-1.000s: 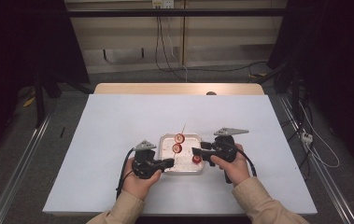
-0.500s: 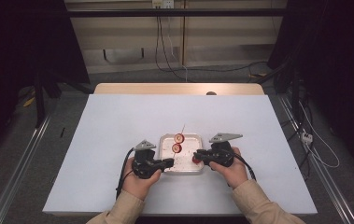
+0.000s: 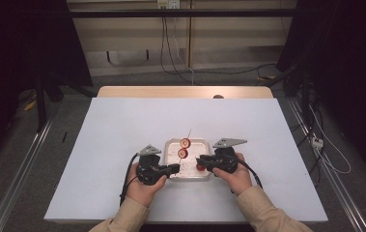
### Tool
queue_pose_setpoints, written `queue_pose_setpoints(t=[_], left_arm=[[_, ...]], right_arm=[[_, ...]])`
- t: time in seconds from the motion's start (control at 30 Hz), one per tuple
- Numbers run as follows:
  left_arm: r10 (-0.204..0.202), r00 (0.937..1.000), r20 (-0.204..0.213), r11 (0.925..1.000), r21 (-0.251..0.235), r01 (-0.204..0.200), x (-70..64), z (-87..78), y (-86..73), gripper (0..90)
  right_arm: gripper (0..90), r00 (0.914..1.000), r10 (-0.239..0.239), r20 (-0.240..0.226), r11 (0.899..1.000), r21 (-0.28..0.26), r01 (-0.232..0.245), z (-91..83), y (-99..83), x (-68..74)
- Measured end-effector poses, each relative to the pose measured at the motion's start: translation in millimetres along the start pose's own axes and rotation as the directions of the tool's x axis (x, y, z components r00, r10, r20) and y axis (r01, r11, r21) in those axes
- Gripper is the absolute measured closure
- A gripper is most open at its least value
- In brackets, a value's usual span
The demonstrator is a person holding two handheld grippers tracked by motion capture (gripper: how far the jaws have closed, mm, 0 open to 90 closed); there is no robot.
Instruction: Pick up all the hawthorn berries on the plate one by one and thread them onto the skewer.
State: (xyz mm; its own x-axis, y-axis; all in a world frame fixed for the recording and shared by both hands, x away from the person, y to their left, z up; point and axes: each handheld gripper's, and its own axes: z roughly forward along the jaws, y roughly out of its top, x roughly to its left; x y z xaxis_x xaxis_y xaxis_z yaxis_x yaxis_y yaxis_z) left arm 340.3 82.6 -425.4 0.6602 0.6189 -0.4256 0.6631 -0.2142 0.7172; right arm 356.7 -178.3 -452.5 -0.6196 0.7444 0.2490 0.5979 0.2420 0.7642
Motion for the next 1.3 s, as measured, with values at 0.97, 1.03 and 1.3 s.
queue_pose_setpoints(t=[0.97,1.03,1.3], left_arm=[[-0.003,1.0000,0.008,1.0000,0.005,0.003,-1.1,-1.4,0.4,89.9],[0.003,1.0000,0.005,1.0000,0.006,-0.003,-0.9,-1.6,0.6,89.9],[0.002,1.0000,0.005,1.0000,0.006,-0.002,-0.7,-1.2,0.4,89.9]], right_arm=[[64.9,0.9995,0.008,-0.032,0.999,0.047,-0.007,3.6,-3.1,10.0],[63.5,0.9994,0.006,-0.035,0.999,0.052,-0.004,3.7,-4.2,11.5],[61.4,0.9994,-0.010,-0.032,0.998,0.064,0.012,3.7,-6.9,12.8]])
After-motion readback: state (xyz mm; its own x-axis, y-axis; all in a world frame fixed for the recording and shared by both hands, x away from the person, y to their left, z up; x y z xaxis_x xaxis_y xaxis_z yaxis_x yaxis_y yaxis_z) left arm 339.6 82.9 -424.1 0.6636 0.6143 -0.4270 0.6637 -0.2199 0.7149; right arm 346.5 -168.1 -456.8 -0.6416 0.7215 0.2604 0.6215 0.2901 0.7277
